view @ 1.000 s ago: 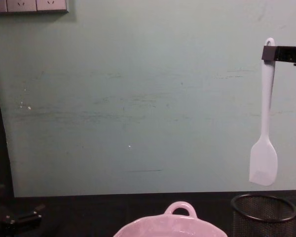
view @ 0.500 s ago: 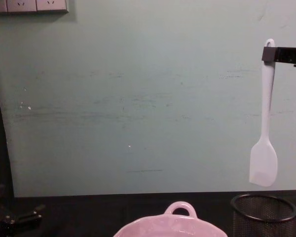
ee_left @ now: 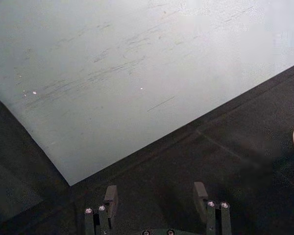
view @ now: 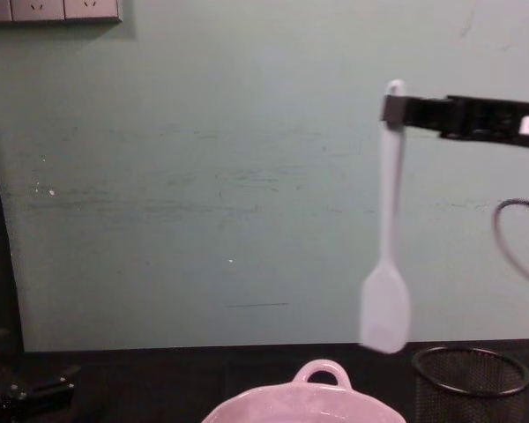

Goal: Use the one hand to pick up the spoon and stir the clear water in the bowl.

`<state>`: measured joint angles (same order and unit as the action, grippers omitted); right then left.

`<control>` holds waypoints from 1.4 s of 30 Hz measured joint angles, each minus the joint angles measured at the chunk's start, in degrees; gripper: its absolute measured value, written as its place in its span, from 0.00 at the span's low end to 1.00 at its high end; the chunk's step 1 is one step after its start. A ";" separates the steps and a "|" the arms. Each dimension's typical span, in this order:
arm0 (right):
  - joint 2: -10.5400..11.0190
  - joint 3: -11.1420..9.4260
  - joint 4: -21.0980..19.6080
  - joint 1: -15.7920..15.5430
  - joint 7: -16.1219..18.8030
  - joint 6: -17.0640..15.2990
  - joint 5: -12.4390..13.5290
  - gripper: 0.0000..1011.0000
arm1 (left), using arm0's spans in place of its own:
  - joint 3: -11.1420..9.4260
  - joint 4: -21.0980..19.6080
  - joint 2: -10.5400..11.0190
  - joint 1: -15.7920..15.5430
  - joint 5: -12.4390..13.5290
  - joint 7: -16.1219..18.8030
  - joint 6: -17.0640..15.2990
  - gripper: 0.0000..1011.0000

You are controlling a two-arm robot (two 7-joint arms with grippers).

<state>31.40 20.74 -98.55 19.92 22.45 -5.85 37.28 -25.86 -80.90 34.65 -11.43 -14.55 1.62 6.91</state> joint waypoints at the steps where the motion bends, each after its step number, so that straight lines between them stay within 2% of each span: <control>1: -0.31 0.35 0.17 0.08 0.28 0.21 -0.23 0.11 | 0.00 0.00 0.00 0.00 0.00 0.00 0.00 1.00; 7: -2.70 3.52 2.79 0.21 3.15 3.06 -2.17 0.11 | 0.00 0.00 0.00 0.00 0.01 0.00 0.00 1.00; 16: -5.75 6.93 7.31 -0.62 6.16 5.45 -3.57 0.11 | 0.00 0.00 0.00 0.00 0.00 0.00 0.00 1.00; 20: -6.88 7.79 9.03 -0.52 6.76 5.81 -3.87 0.11 | 0.00 0.00 0.00 0.00 0.00 0.00 0.00 1.00; 26: -10.34 9.45 14.73 2.02 8.12 6.29 -4.40 0.11 | 0.00 0.00 0.00 0.00 0.00 0.00 0.00 1.00; 35: -15.04 10.48 23.63 7.13 9.01 7.44 -5.40 0.11 | 0.00 0.00 0.00 0.00 0.00 0.00 0.00 1.00; 42: -16.84 9.09 28.65 10.05 8.50 8.84 -6.43 0.11 | 0.00 0.00 0.00 0.00 0.00 0.00 0.00 1.00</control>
<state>14.56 29.83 -69.90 29.97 30.95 2.99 30.85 -25.86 -80.90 34.65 -11.43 -14.55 1.62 6.91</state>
